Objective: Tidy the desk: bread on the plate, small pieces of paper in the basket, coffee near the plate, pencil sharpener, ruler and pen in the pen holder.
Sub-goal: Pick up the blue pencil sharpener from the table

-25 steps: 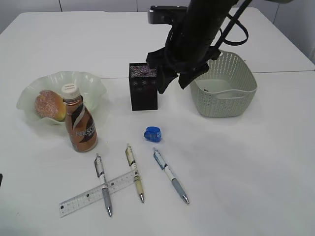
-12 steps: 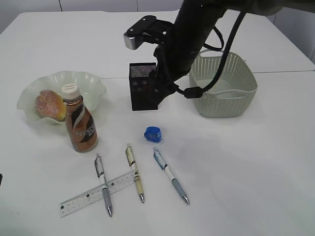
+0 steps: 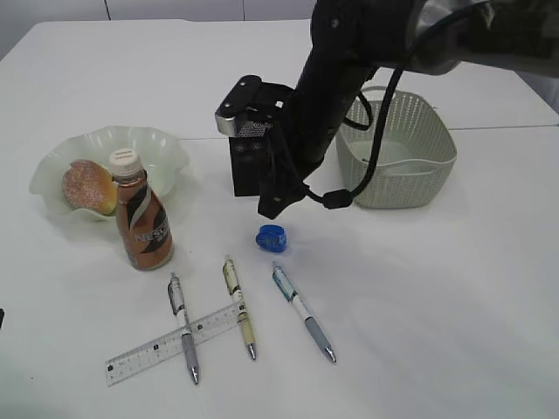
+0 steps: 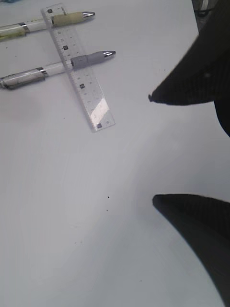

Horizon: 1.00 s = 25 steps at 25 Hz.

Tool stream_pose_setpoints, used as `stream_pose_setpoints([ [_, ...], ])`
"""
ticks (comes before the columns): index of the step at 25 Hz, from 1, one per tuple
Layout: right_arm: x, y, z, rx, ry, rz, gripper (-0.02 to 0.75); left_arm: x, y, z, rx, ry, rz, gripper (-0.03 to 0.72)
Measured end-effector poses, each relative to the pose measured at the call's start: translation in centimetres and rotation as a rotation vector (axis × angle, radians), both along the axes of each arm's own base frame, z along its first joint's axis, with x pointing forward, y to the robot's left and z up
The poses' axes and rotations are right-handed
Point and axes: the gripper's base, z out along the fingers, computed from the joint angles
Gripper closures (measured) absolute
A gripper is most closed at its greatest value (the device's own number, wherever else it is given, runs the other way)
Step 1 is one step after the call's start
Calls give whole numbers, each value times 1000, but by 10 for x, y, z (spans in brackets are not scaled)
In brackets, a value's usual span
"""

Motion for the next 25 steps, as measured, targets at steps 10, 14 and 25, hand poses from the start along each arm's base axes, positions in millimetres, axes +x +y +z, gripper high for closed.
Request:
stream_pose_setpoints([
  [10, 6, 5, -34, -4, 42, 28, 295, 0, 0, 0, 3, -6, 1, 254],
  [14, 10, 5, -40, -5, 17, 20, 299, 0, 0, 0, 3, -6, 1, 255],
  [25, 12, 5, -63, -32, 47, 25, 299, 0, 0, 0, 5, -6, 0, 255],
])
